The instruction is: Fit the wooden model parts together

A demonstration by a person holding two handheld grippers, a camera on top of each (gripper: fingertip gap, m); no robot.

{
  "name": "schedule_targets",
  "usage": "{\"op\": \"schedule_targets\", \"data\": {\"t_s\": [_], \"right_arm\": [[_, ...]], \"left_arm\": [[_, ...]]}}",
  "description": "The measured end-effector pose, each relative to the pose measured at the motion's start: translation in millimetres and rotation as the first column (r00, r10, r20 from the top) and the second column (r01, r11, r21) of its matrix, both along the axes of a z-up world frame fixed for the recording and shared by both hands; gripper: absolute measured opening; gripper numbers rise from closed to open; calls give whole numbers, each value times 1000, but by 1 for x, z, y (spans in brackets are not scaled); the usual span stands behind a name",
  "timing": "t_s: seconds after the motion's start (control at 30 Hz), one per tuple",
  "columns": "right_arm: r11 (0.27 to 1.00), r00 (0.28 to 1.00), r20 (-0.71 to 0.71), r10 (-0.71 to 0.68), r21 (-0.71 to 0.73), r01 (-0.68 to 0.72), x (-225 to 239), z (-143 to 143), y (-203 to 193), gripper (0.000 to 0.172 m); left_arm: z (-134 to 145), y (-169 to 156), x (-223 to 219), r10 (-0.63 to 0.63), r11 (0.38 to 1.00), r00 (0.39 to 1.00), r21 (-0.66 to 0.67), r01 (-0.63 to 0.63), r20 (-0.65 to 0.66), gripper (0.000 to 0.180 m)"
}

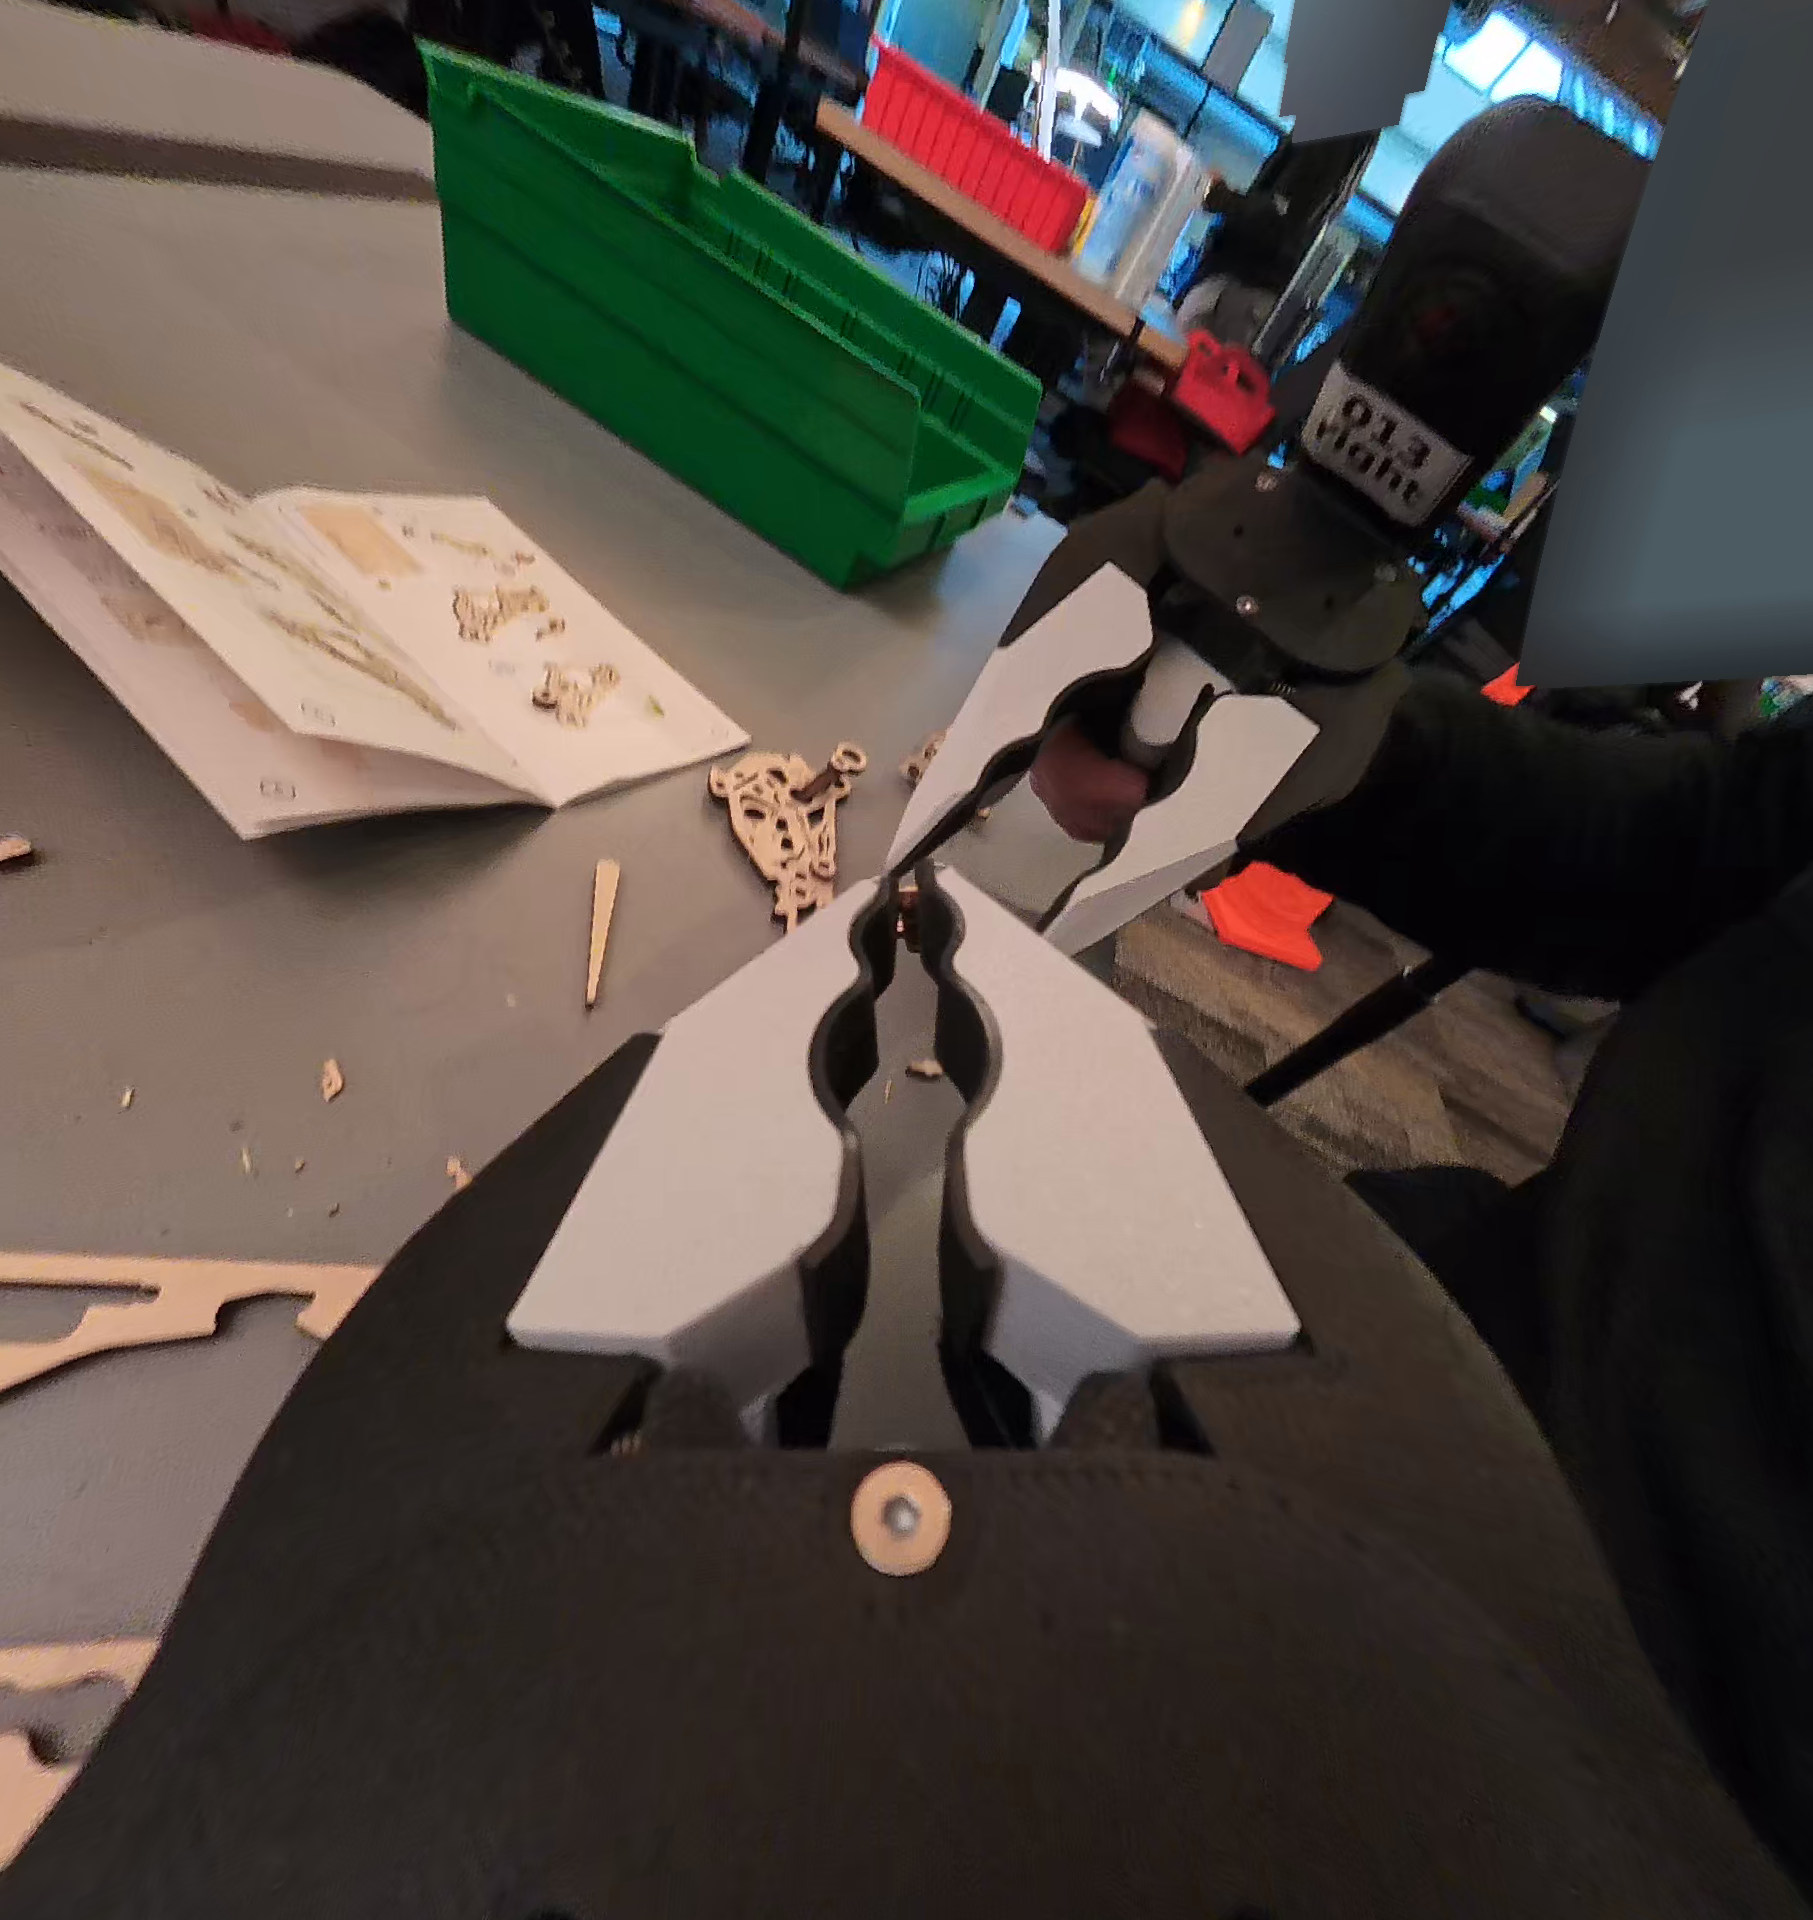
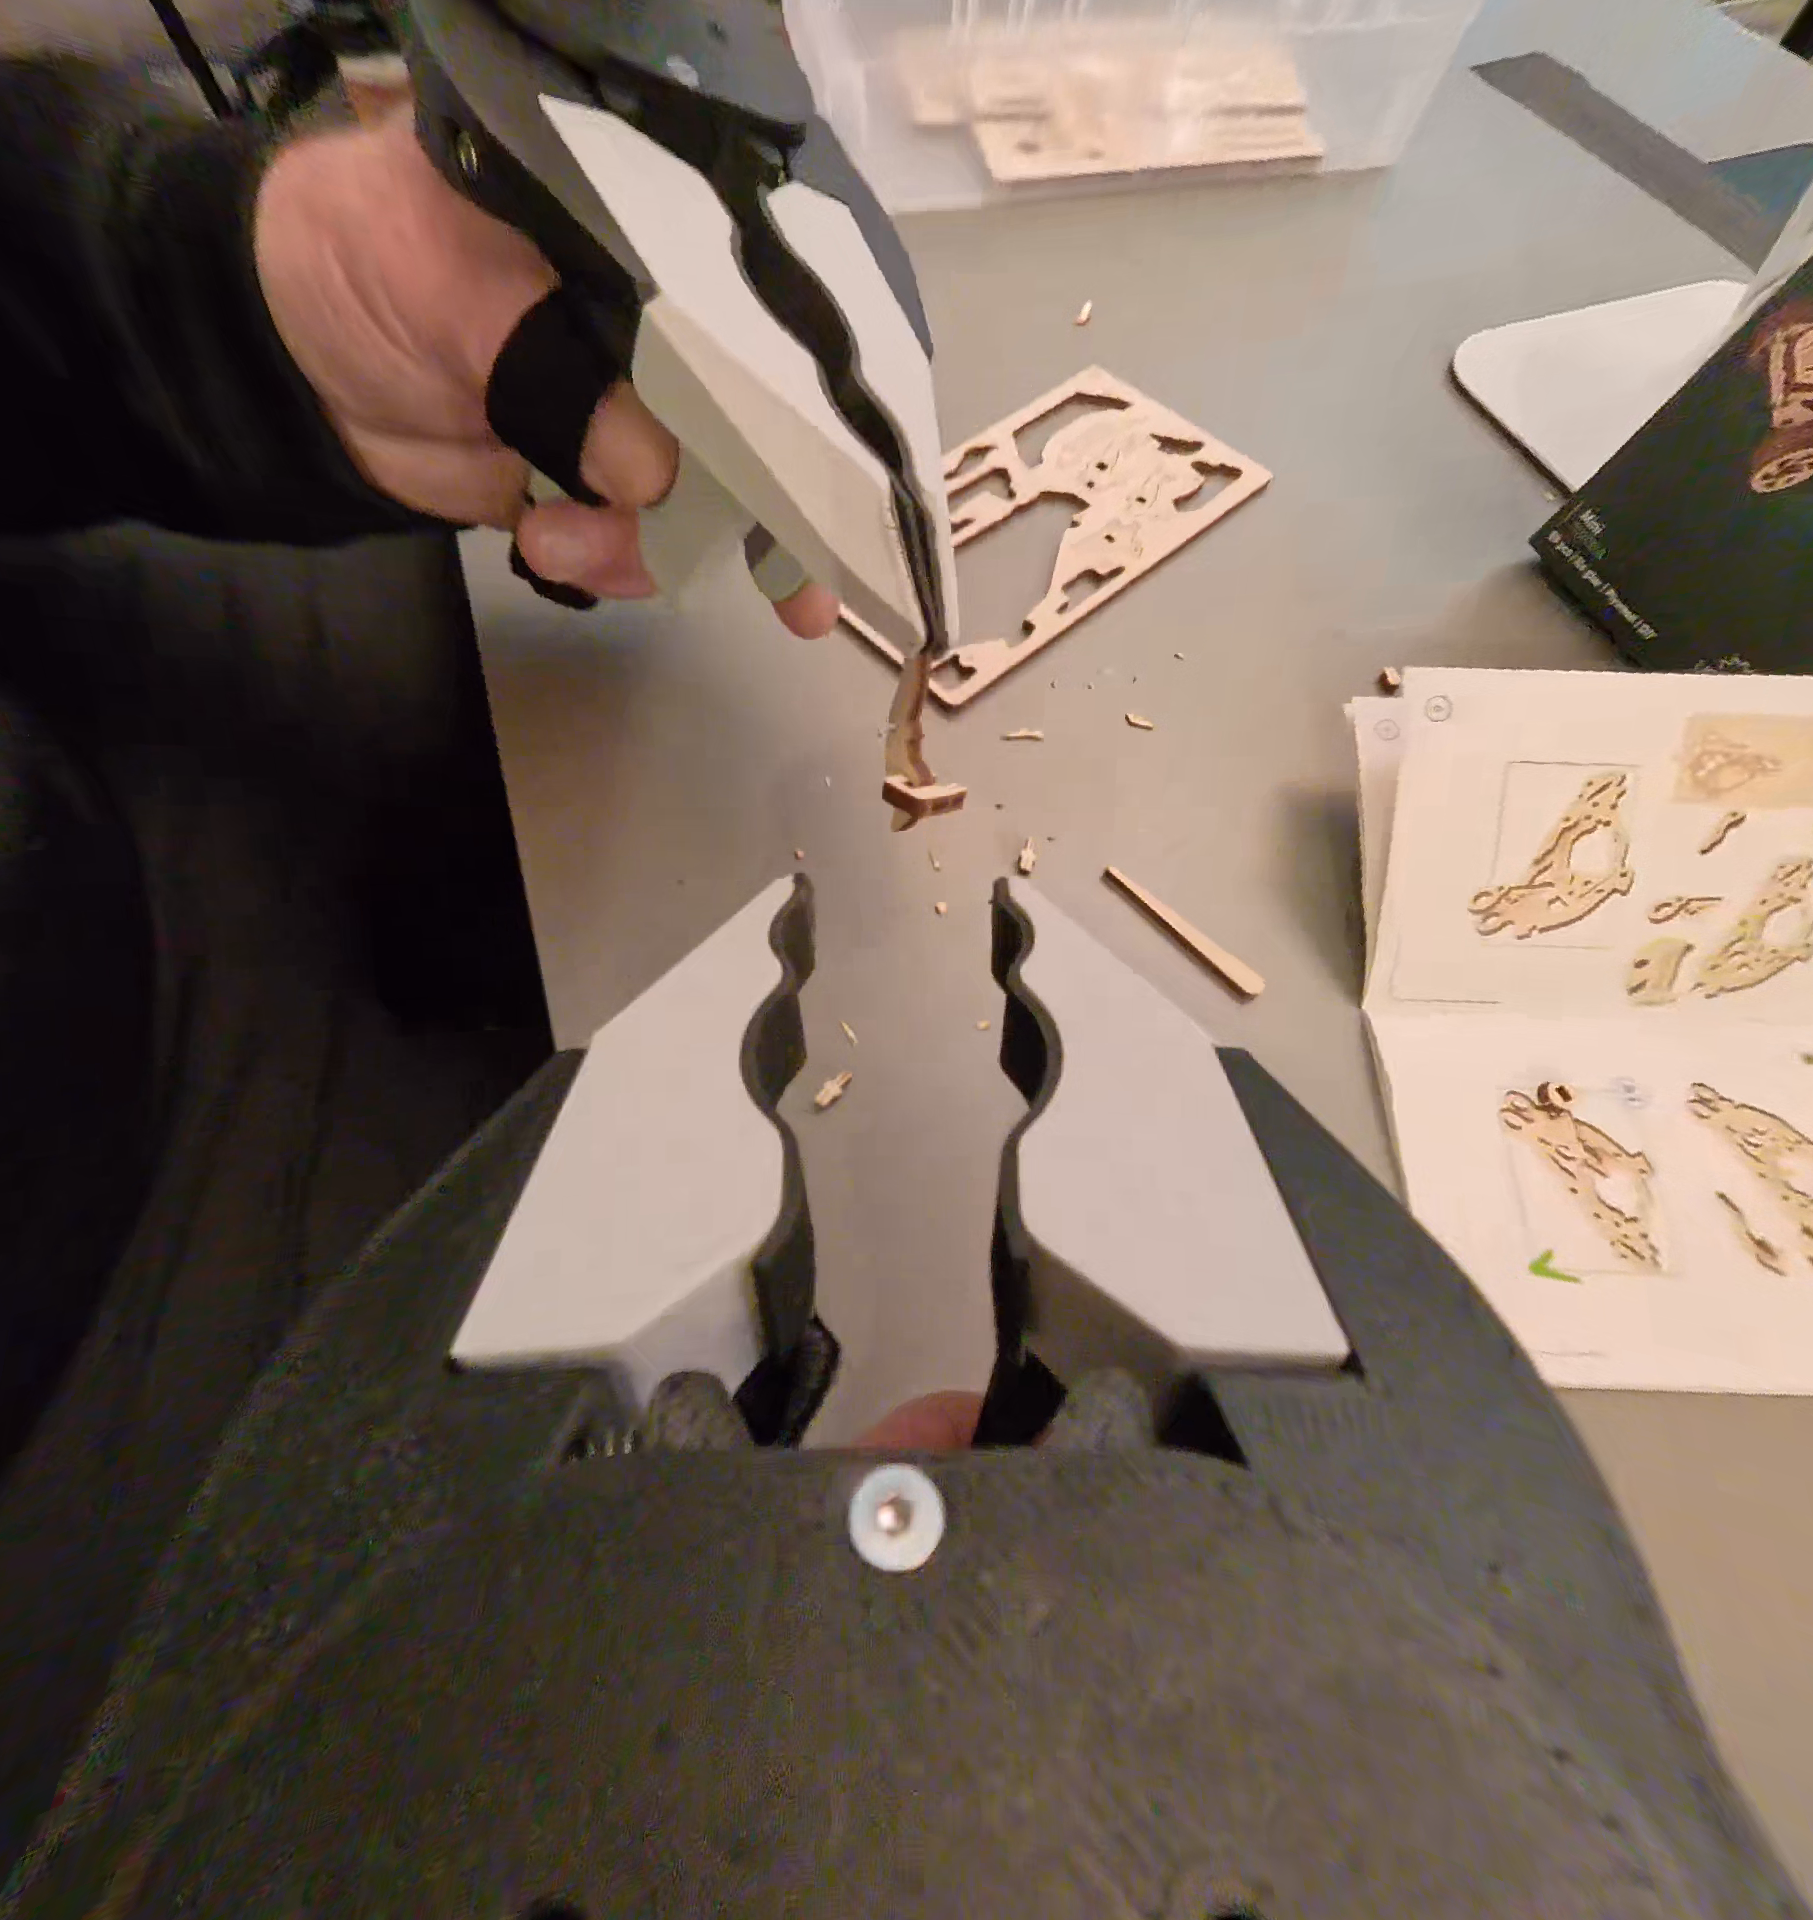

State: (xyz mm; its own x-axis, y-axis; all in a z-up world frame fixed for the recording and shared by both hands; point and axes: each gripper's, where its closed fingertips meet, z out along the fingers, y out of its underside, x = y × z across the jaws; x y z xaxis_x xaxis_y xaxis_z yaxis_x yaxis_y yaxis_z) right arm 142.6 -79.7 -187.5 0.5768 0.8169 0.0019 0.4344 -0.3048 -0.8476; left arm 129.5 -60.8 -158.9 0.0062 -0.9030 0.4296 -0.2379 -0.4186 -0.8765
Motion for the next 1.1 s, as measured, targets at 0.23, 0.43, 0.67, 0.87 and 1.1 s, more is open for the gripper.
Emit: {"op": "schedule_targets", "data": {"t_s": [0.23,0.43,0.67,0.87,1.1], "right_arm": [[998,985,-163,-52,-40,46,5,14,-2,32],[990,951,-277,-136,-78,118,17,23,1,32],[979,909,-365,-201,-118,169,26,29,4,32],[975,889,-404,-217,-134,177,27,31,5,32],[972,838,-496,-228,-172,163,28,38,6,33]], "left_arm": [[7,-1,13,26,1000,998,-8,-25,49,1],[12,0,21,60,998,995,-9,-60,81,1],[15,0,28,85,996,990,-16,-84,111,1],[16,0,30,88,996,989,-11,-87,118,1],[24,0,31,97,994,981,-62,-87,168,1]]}}
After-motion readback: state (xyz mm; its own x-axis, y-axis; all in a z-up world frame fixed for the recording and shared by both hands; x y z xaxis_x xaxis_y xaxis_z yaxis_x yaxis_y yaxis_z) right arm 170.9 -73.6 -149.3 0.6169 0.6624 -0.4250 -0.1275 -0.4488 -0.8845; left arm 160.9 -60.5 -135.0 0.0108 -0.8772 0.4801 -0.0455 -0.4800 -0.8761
